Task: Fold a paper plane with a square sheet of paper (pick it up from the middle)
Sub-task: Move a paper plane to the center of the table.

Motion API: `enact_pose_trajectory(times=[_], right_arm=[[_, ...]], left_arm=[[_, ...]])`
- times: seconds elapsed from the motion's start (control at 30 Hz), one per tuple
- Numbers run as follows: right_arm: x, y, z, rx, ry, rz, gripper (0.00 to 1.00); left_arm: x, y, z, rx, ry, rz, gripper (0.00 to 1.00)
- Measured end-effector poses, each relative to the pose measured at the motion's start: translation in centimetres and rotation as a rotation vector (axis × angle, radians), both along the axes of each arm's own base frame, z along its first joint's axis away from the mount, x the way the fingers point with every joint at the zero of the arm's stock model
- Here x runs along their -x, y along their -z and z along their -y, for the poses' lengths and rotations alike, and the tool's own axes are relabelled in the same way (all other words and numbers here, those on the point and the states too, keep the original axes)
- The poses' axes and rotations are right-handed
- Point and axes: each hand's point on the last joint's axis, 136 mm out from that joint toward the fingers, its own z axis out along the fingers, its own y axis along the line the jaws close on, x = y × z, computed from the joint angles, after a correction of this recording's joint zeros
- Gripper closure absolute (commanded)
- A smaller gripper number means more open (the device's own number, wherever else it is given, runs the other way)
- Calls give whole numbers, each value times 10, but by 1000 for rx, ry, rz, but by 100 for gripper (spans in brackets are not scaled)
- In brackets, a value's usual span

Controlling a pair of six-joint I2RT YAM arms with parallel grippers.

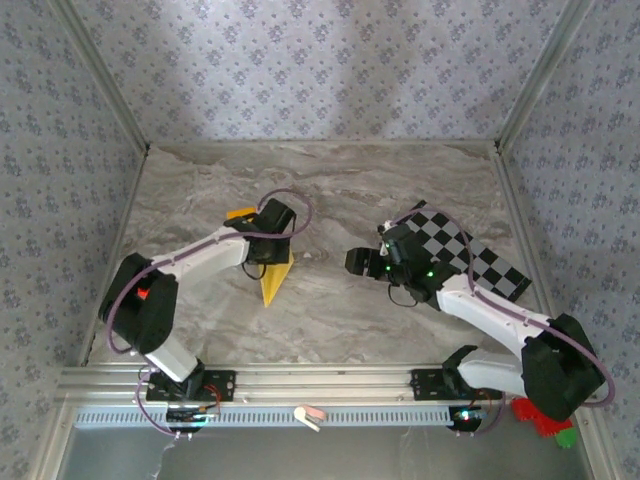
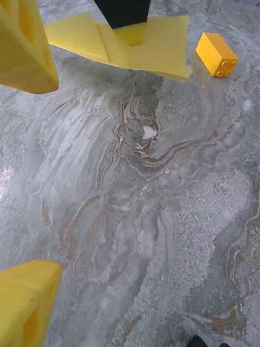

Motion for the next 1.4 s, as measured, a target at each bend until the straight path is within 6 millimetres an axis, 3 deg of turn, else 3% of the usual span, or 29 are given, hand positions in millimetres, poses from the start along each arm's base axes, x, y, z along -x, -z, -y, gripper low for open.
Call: enact_pose_trajectory(times=[0.27, 0.4, 0.83, 1.03, 1.2, 1.3, 1.4], right_arm=[[0, 8, 0, 0, -23, -29, 18], [1, 11, -1, 0, -29, -43, 18], [1, 25, -1, 19, -40, -78, 17], [-7, 19, 7, 105, -34, -38, 15], [-26, 0, 31, 267, 49, 37, 9], [-39, -12, 61, 409, 136, 91, 4], [-50, -17, 103, 566, 251, 127, 0]], left_arm=[[-9, 23, 16, -35, -19, -21, 90], [-8, 33, 18, -43, -27, -37, 81], [-5, 27, 19, -8, -43, -12, 59], [-6, 3, 16, 21, -47, 49, 50], [-8, -34, 4, 40, -49, 166, 37], [-11, -67, -19, 47, -72, 272, 22], [-18, -98, -64, 34, -158, 393, 11]])
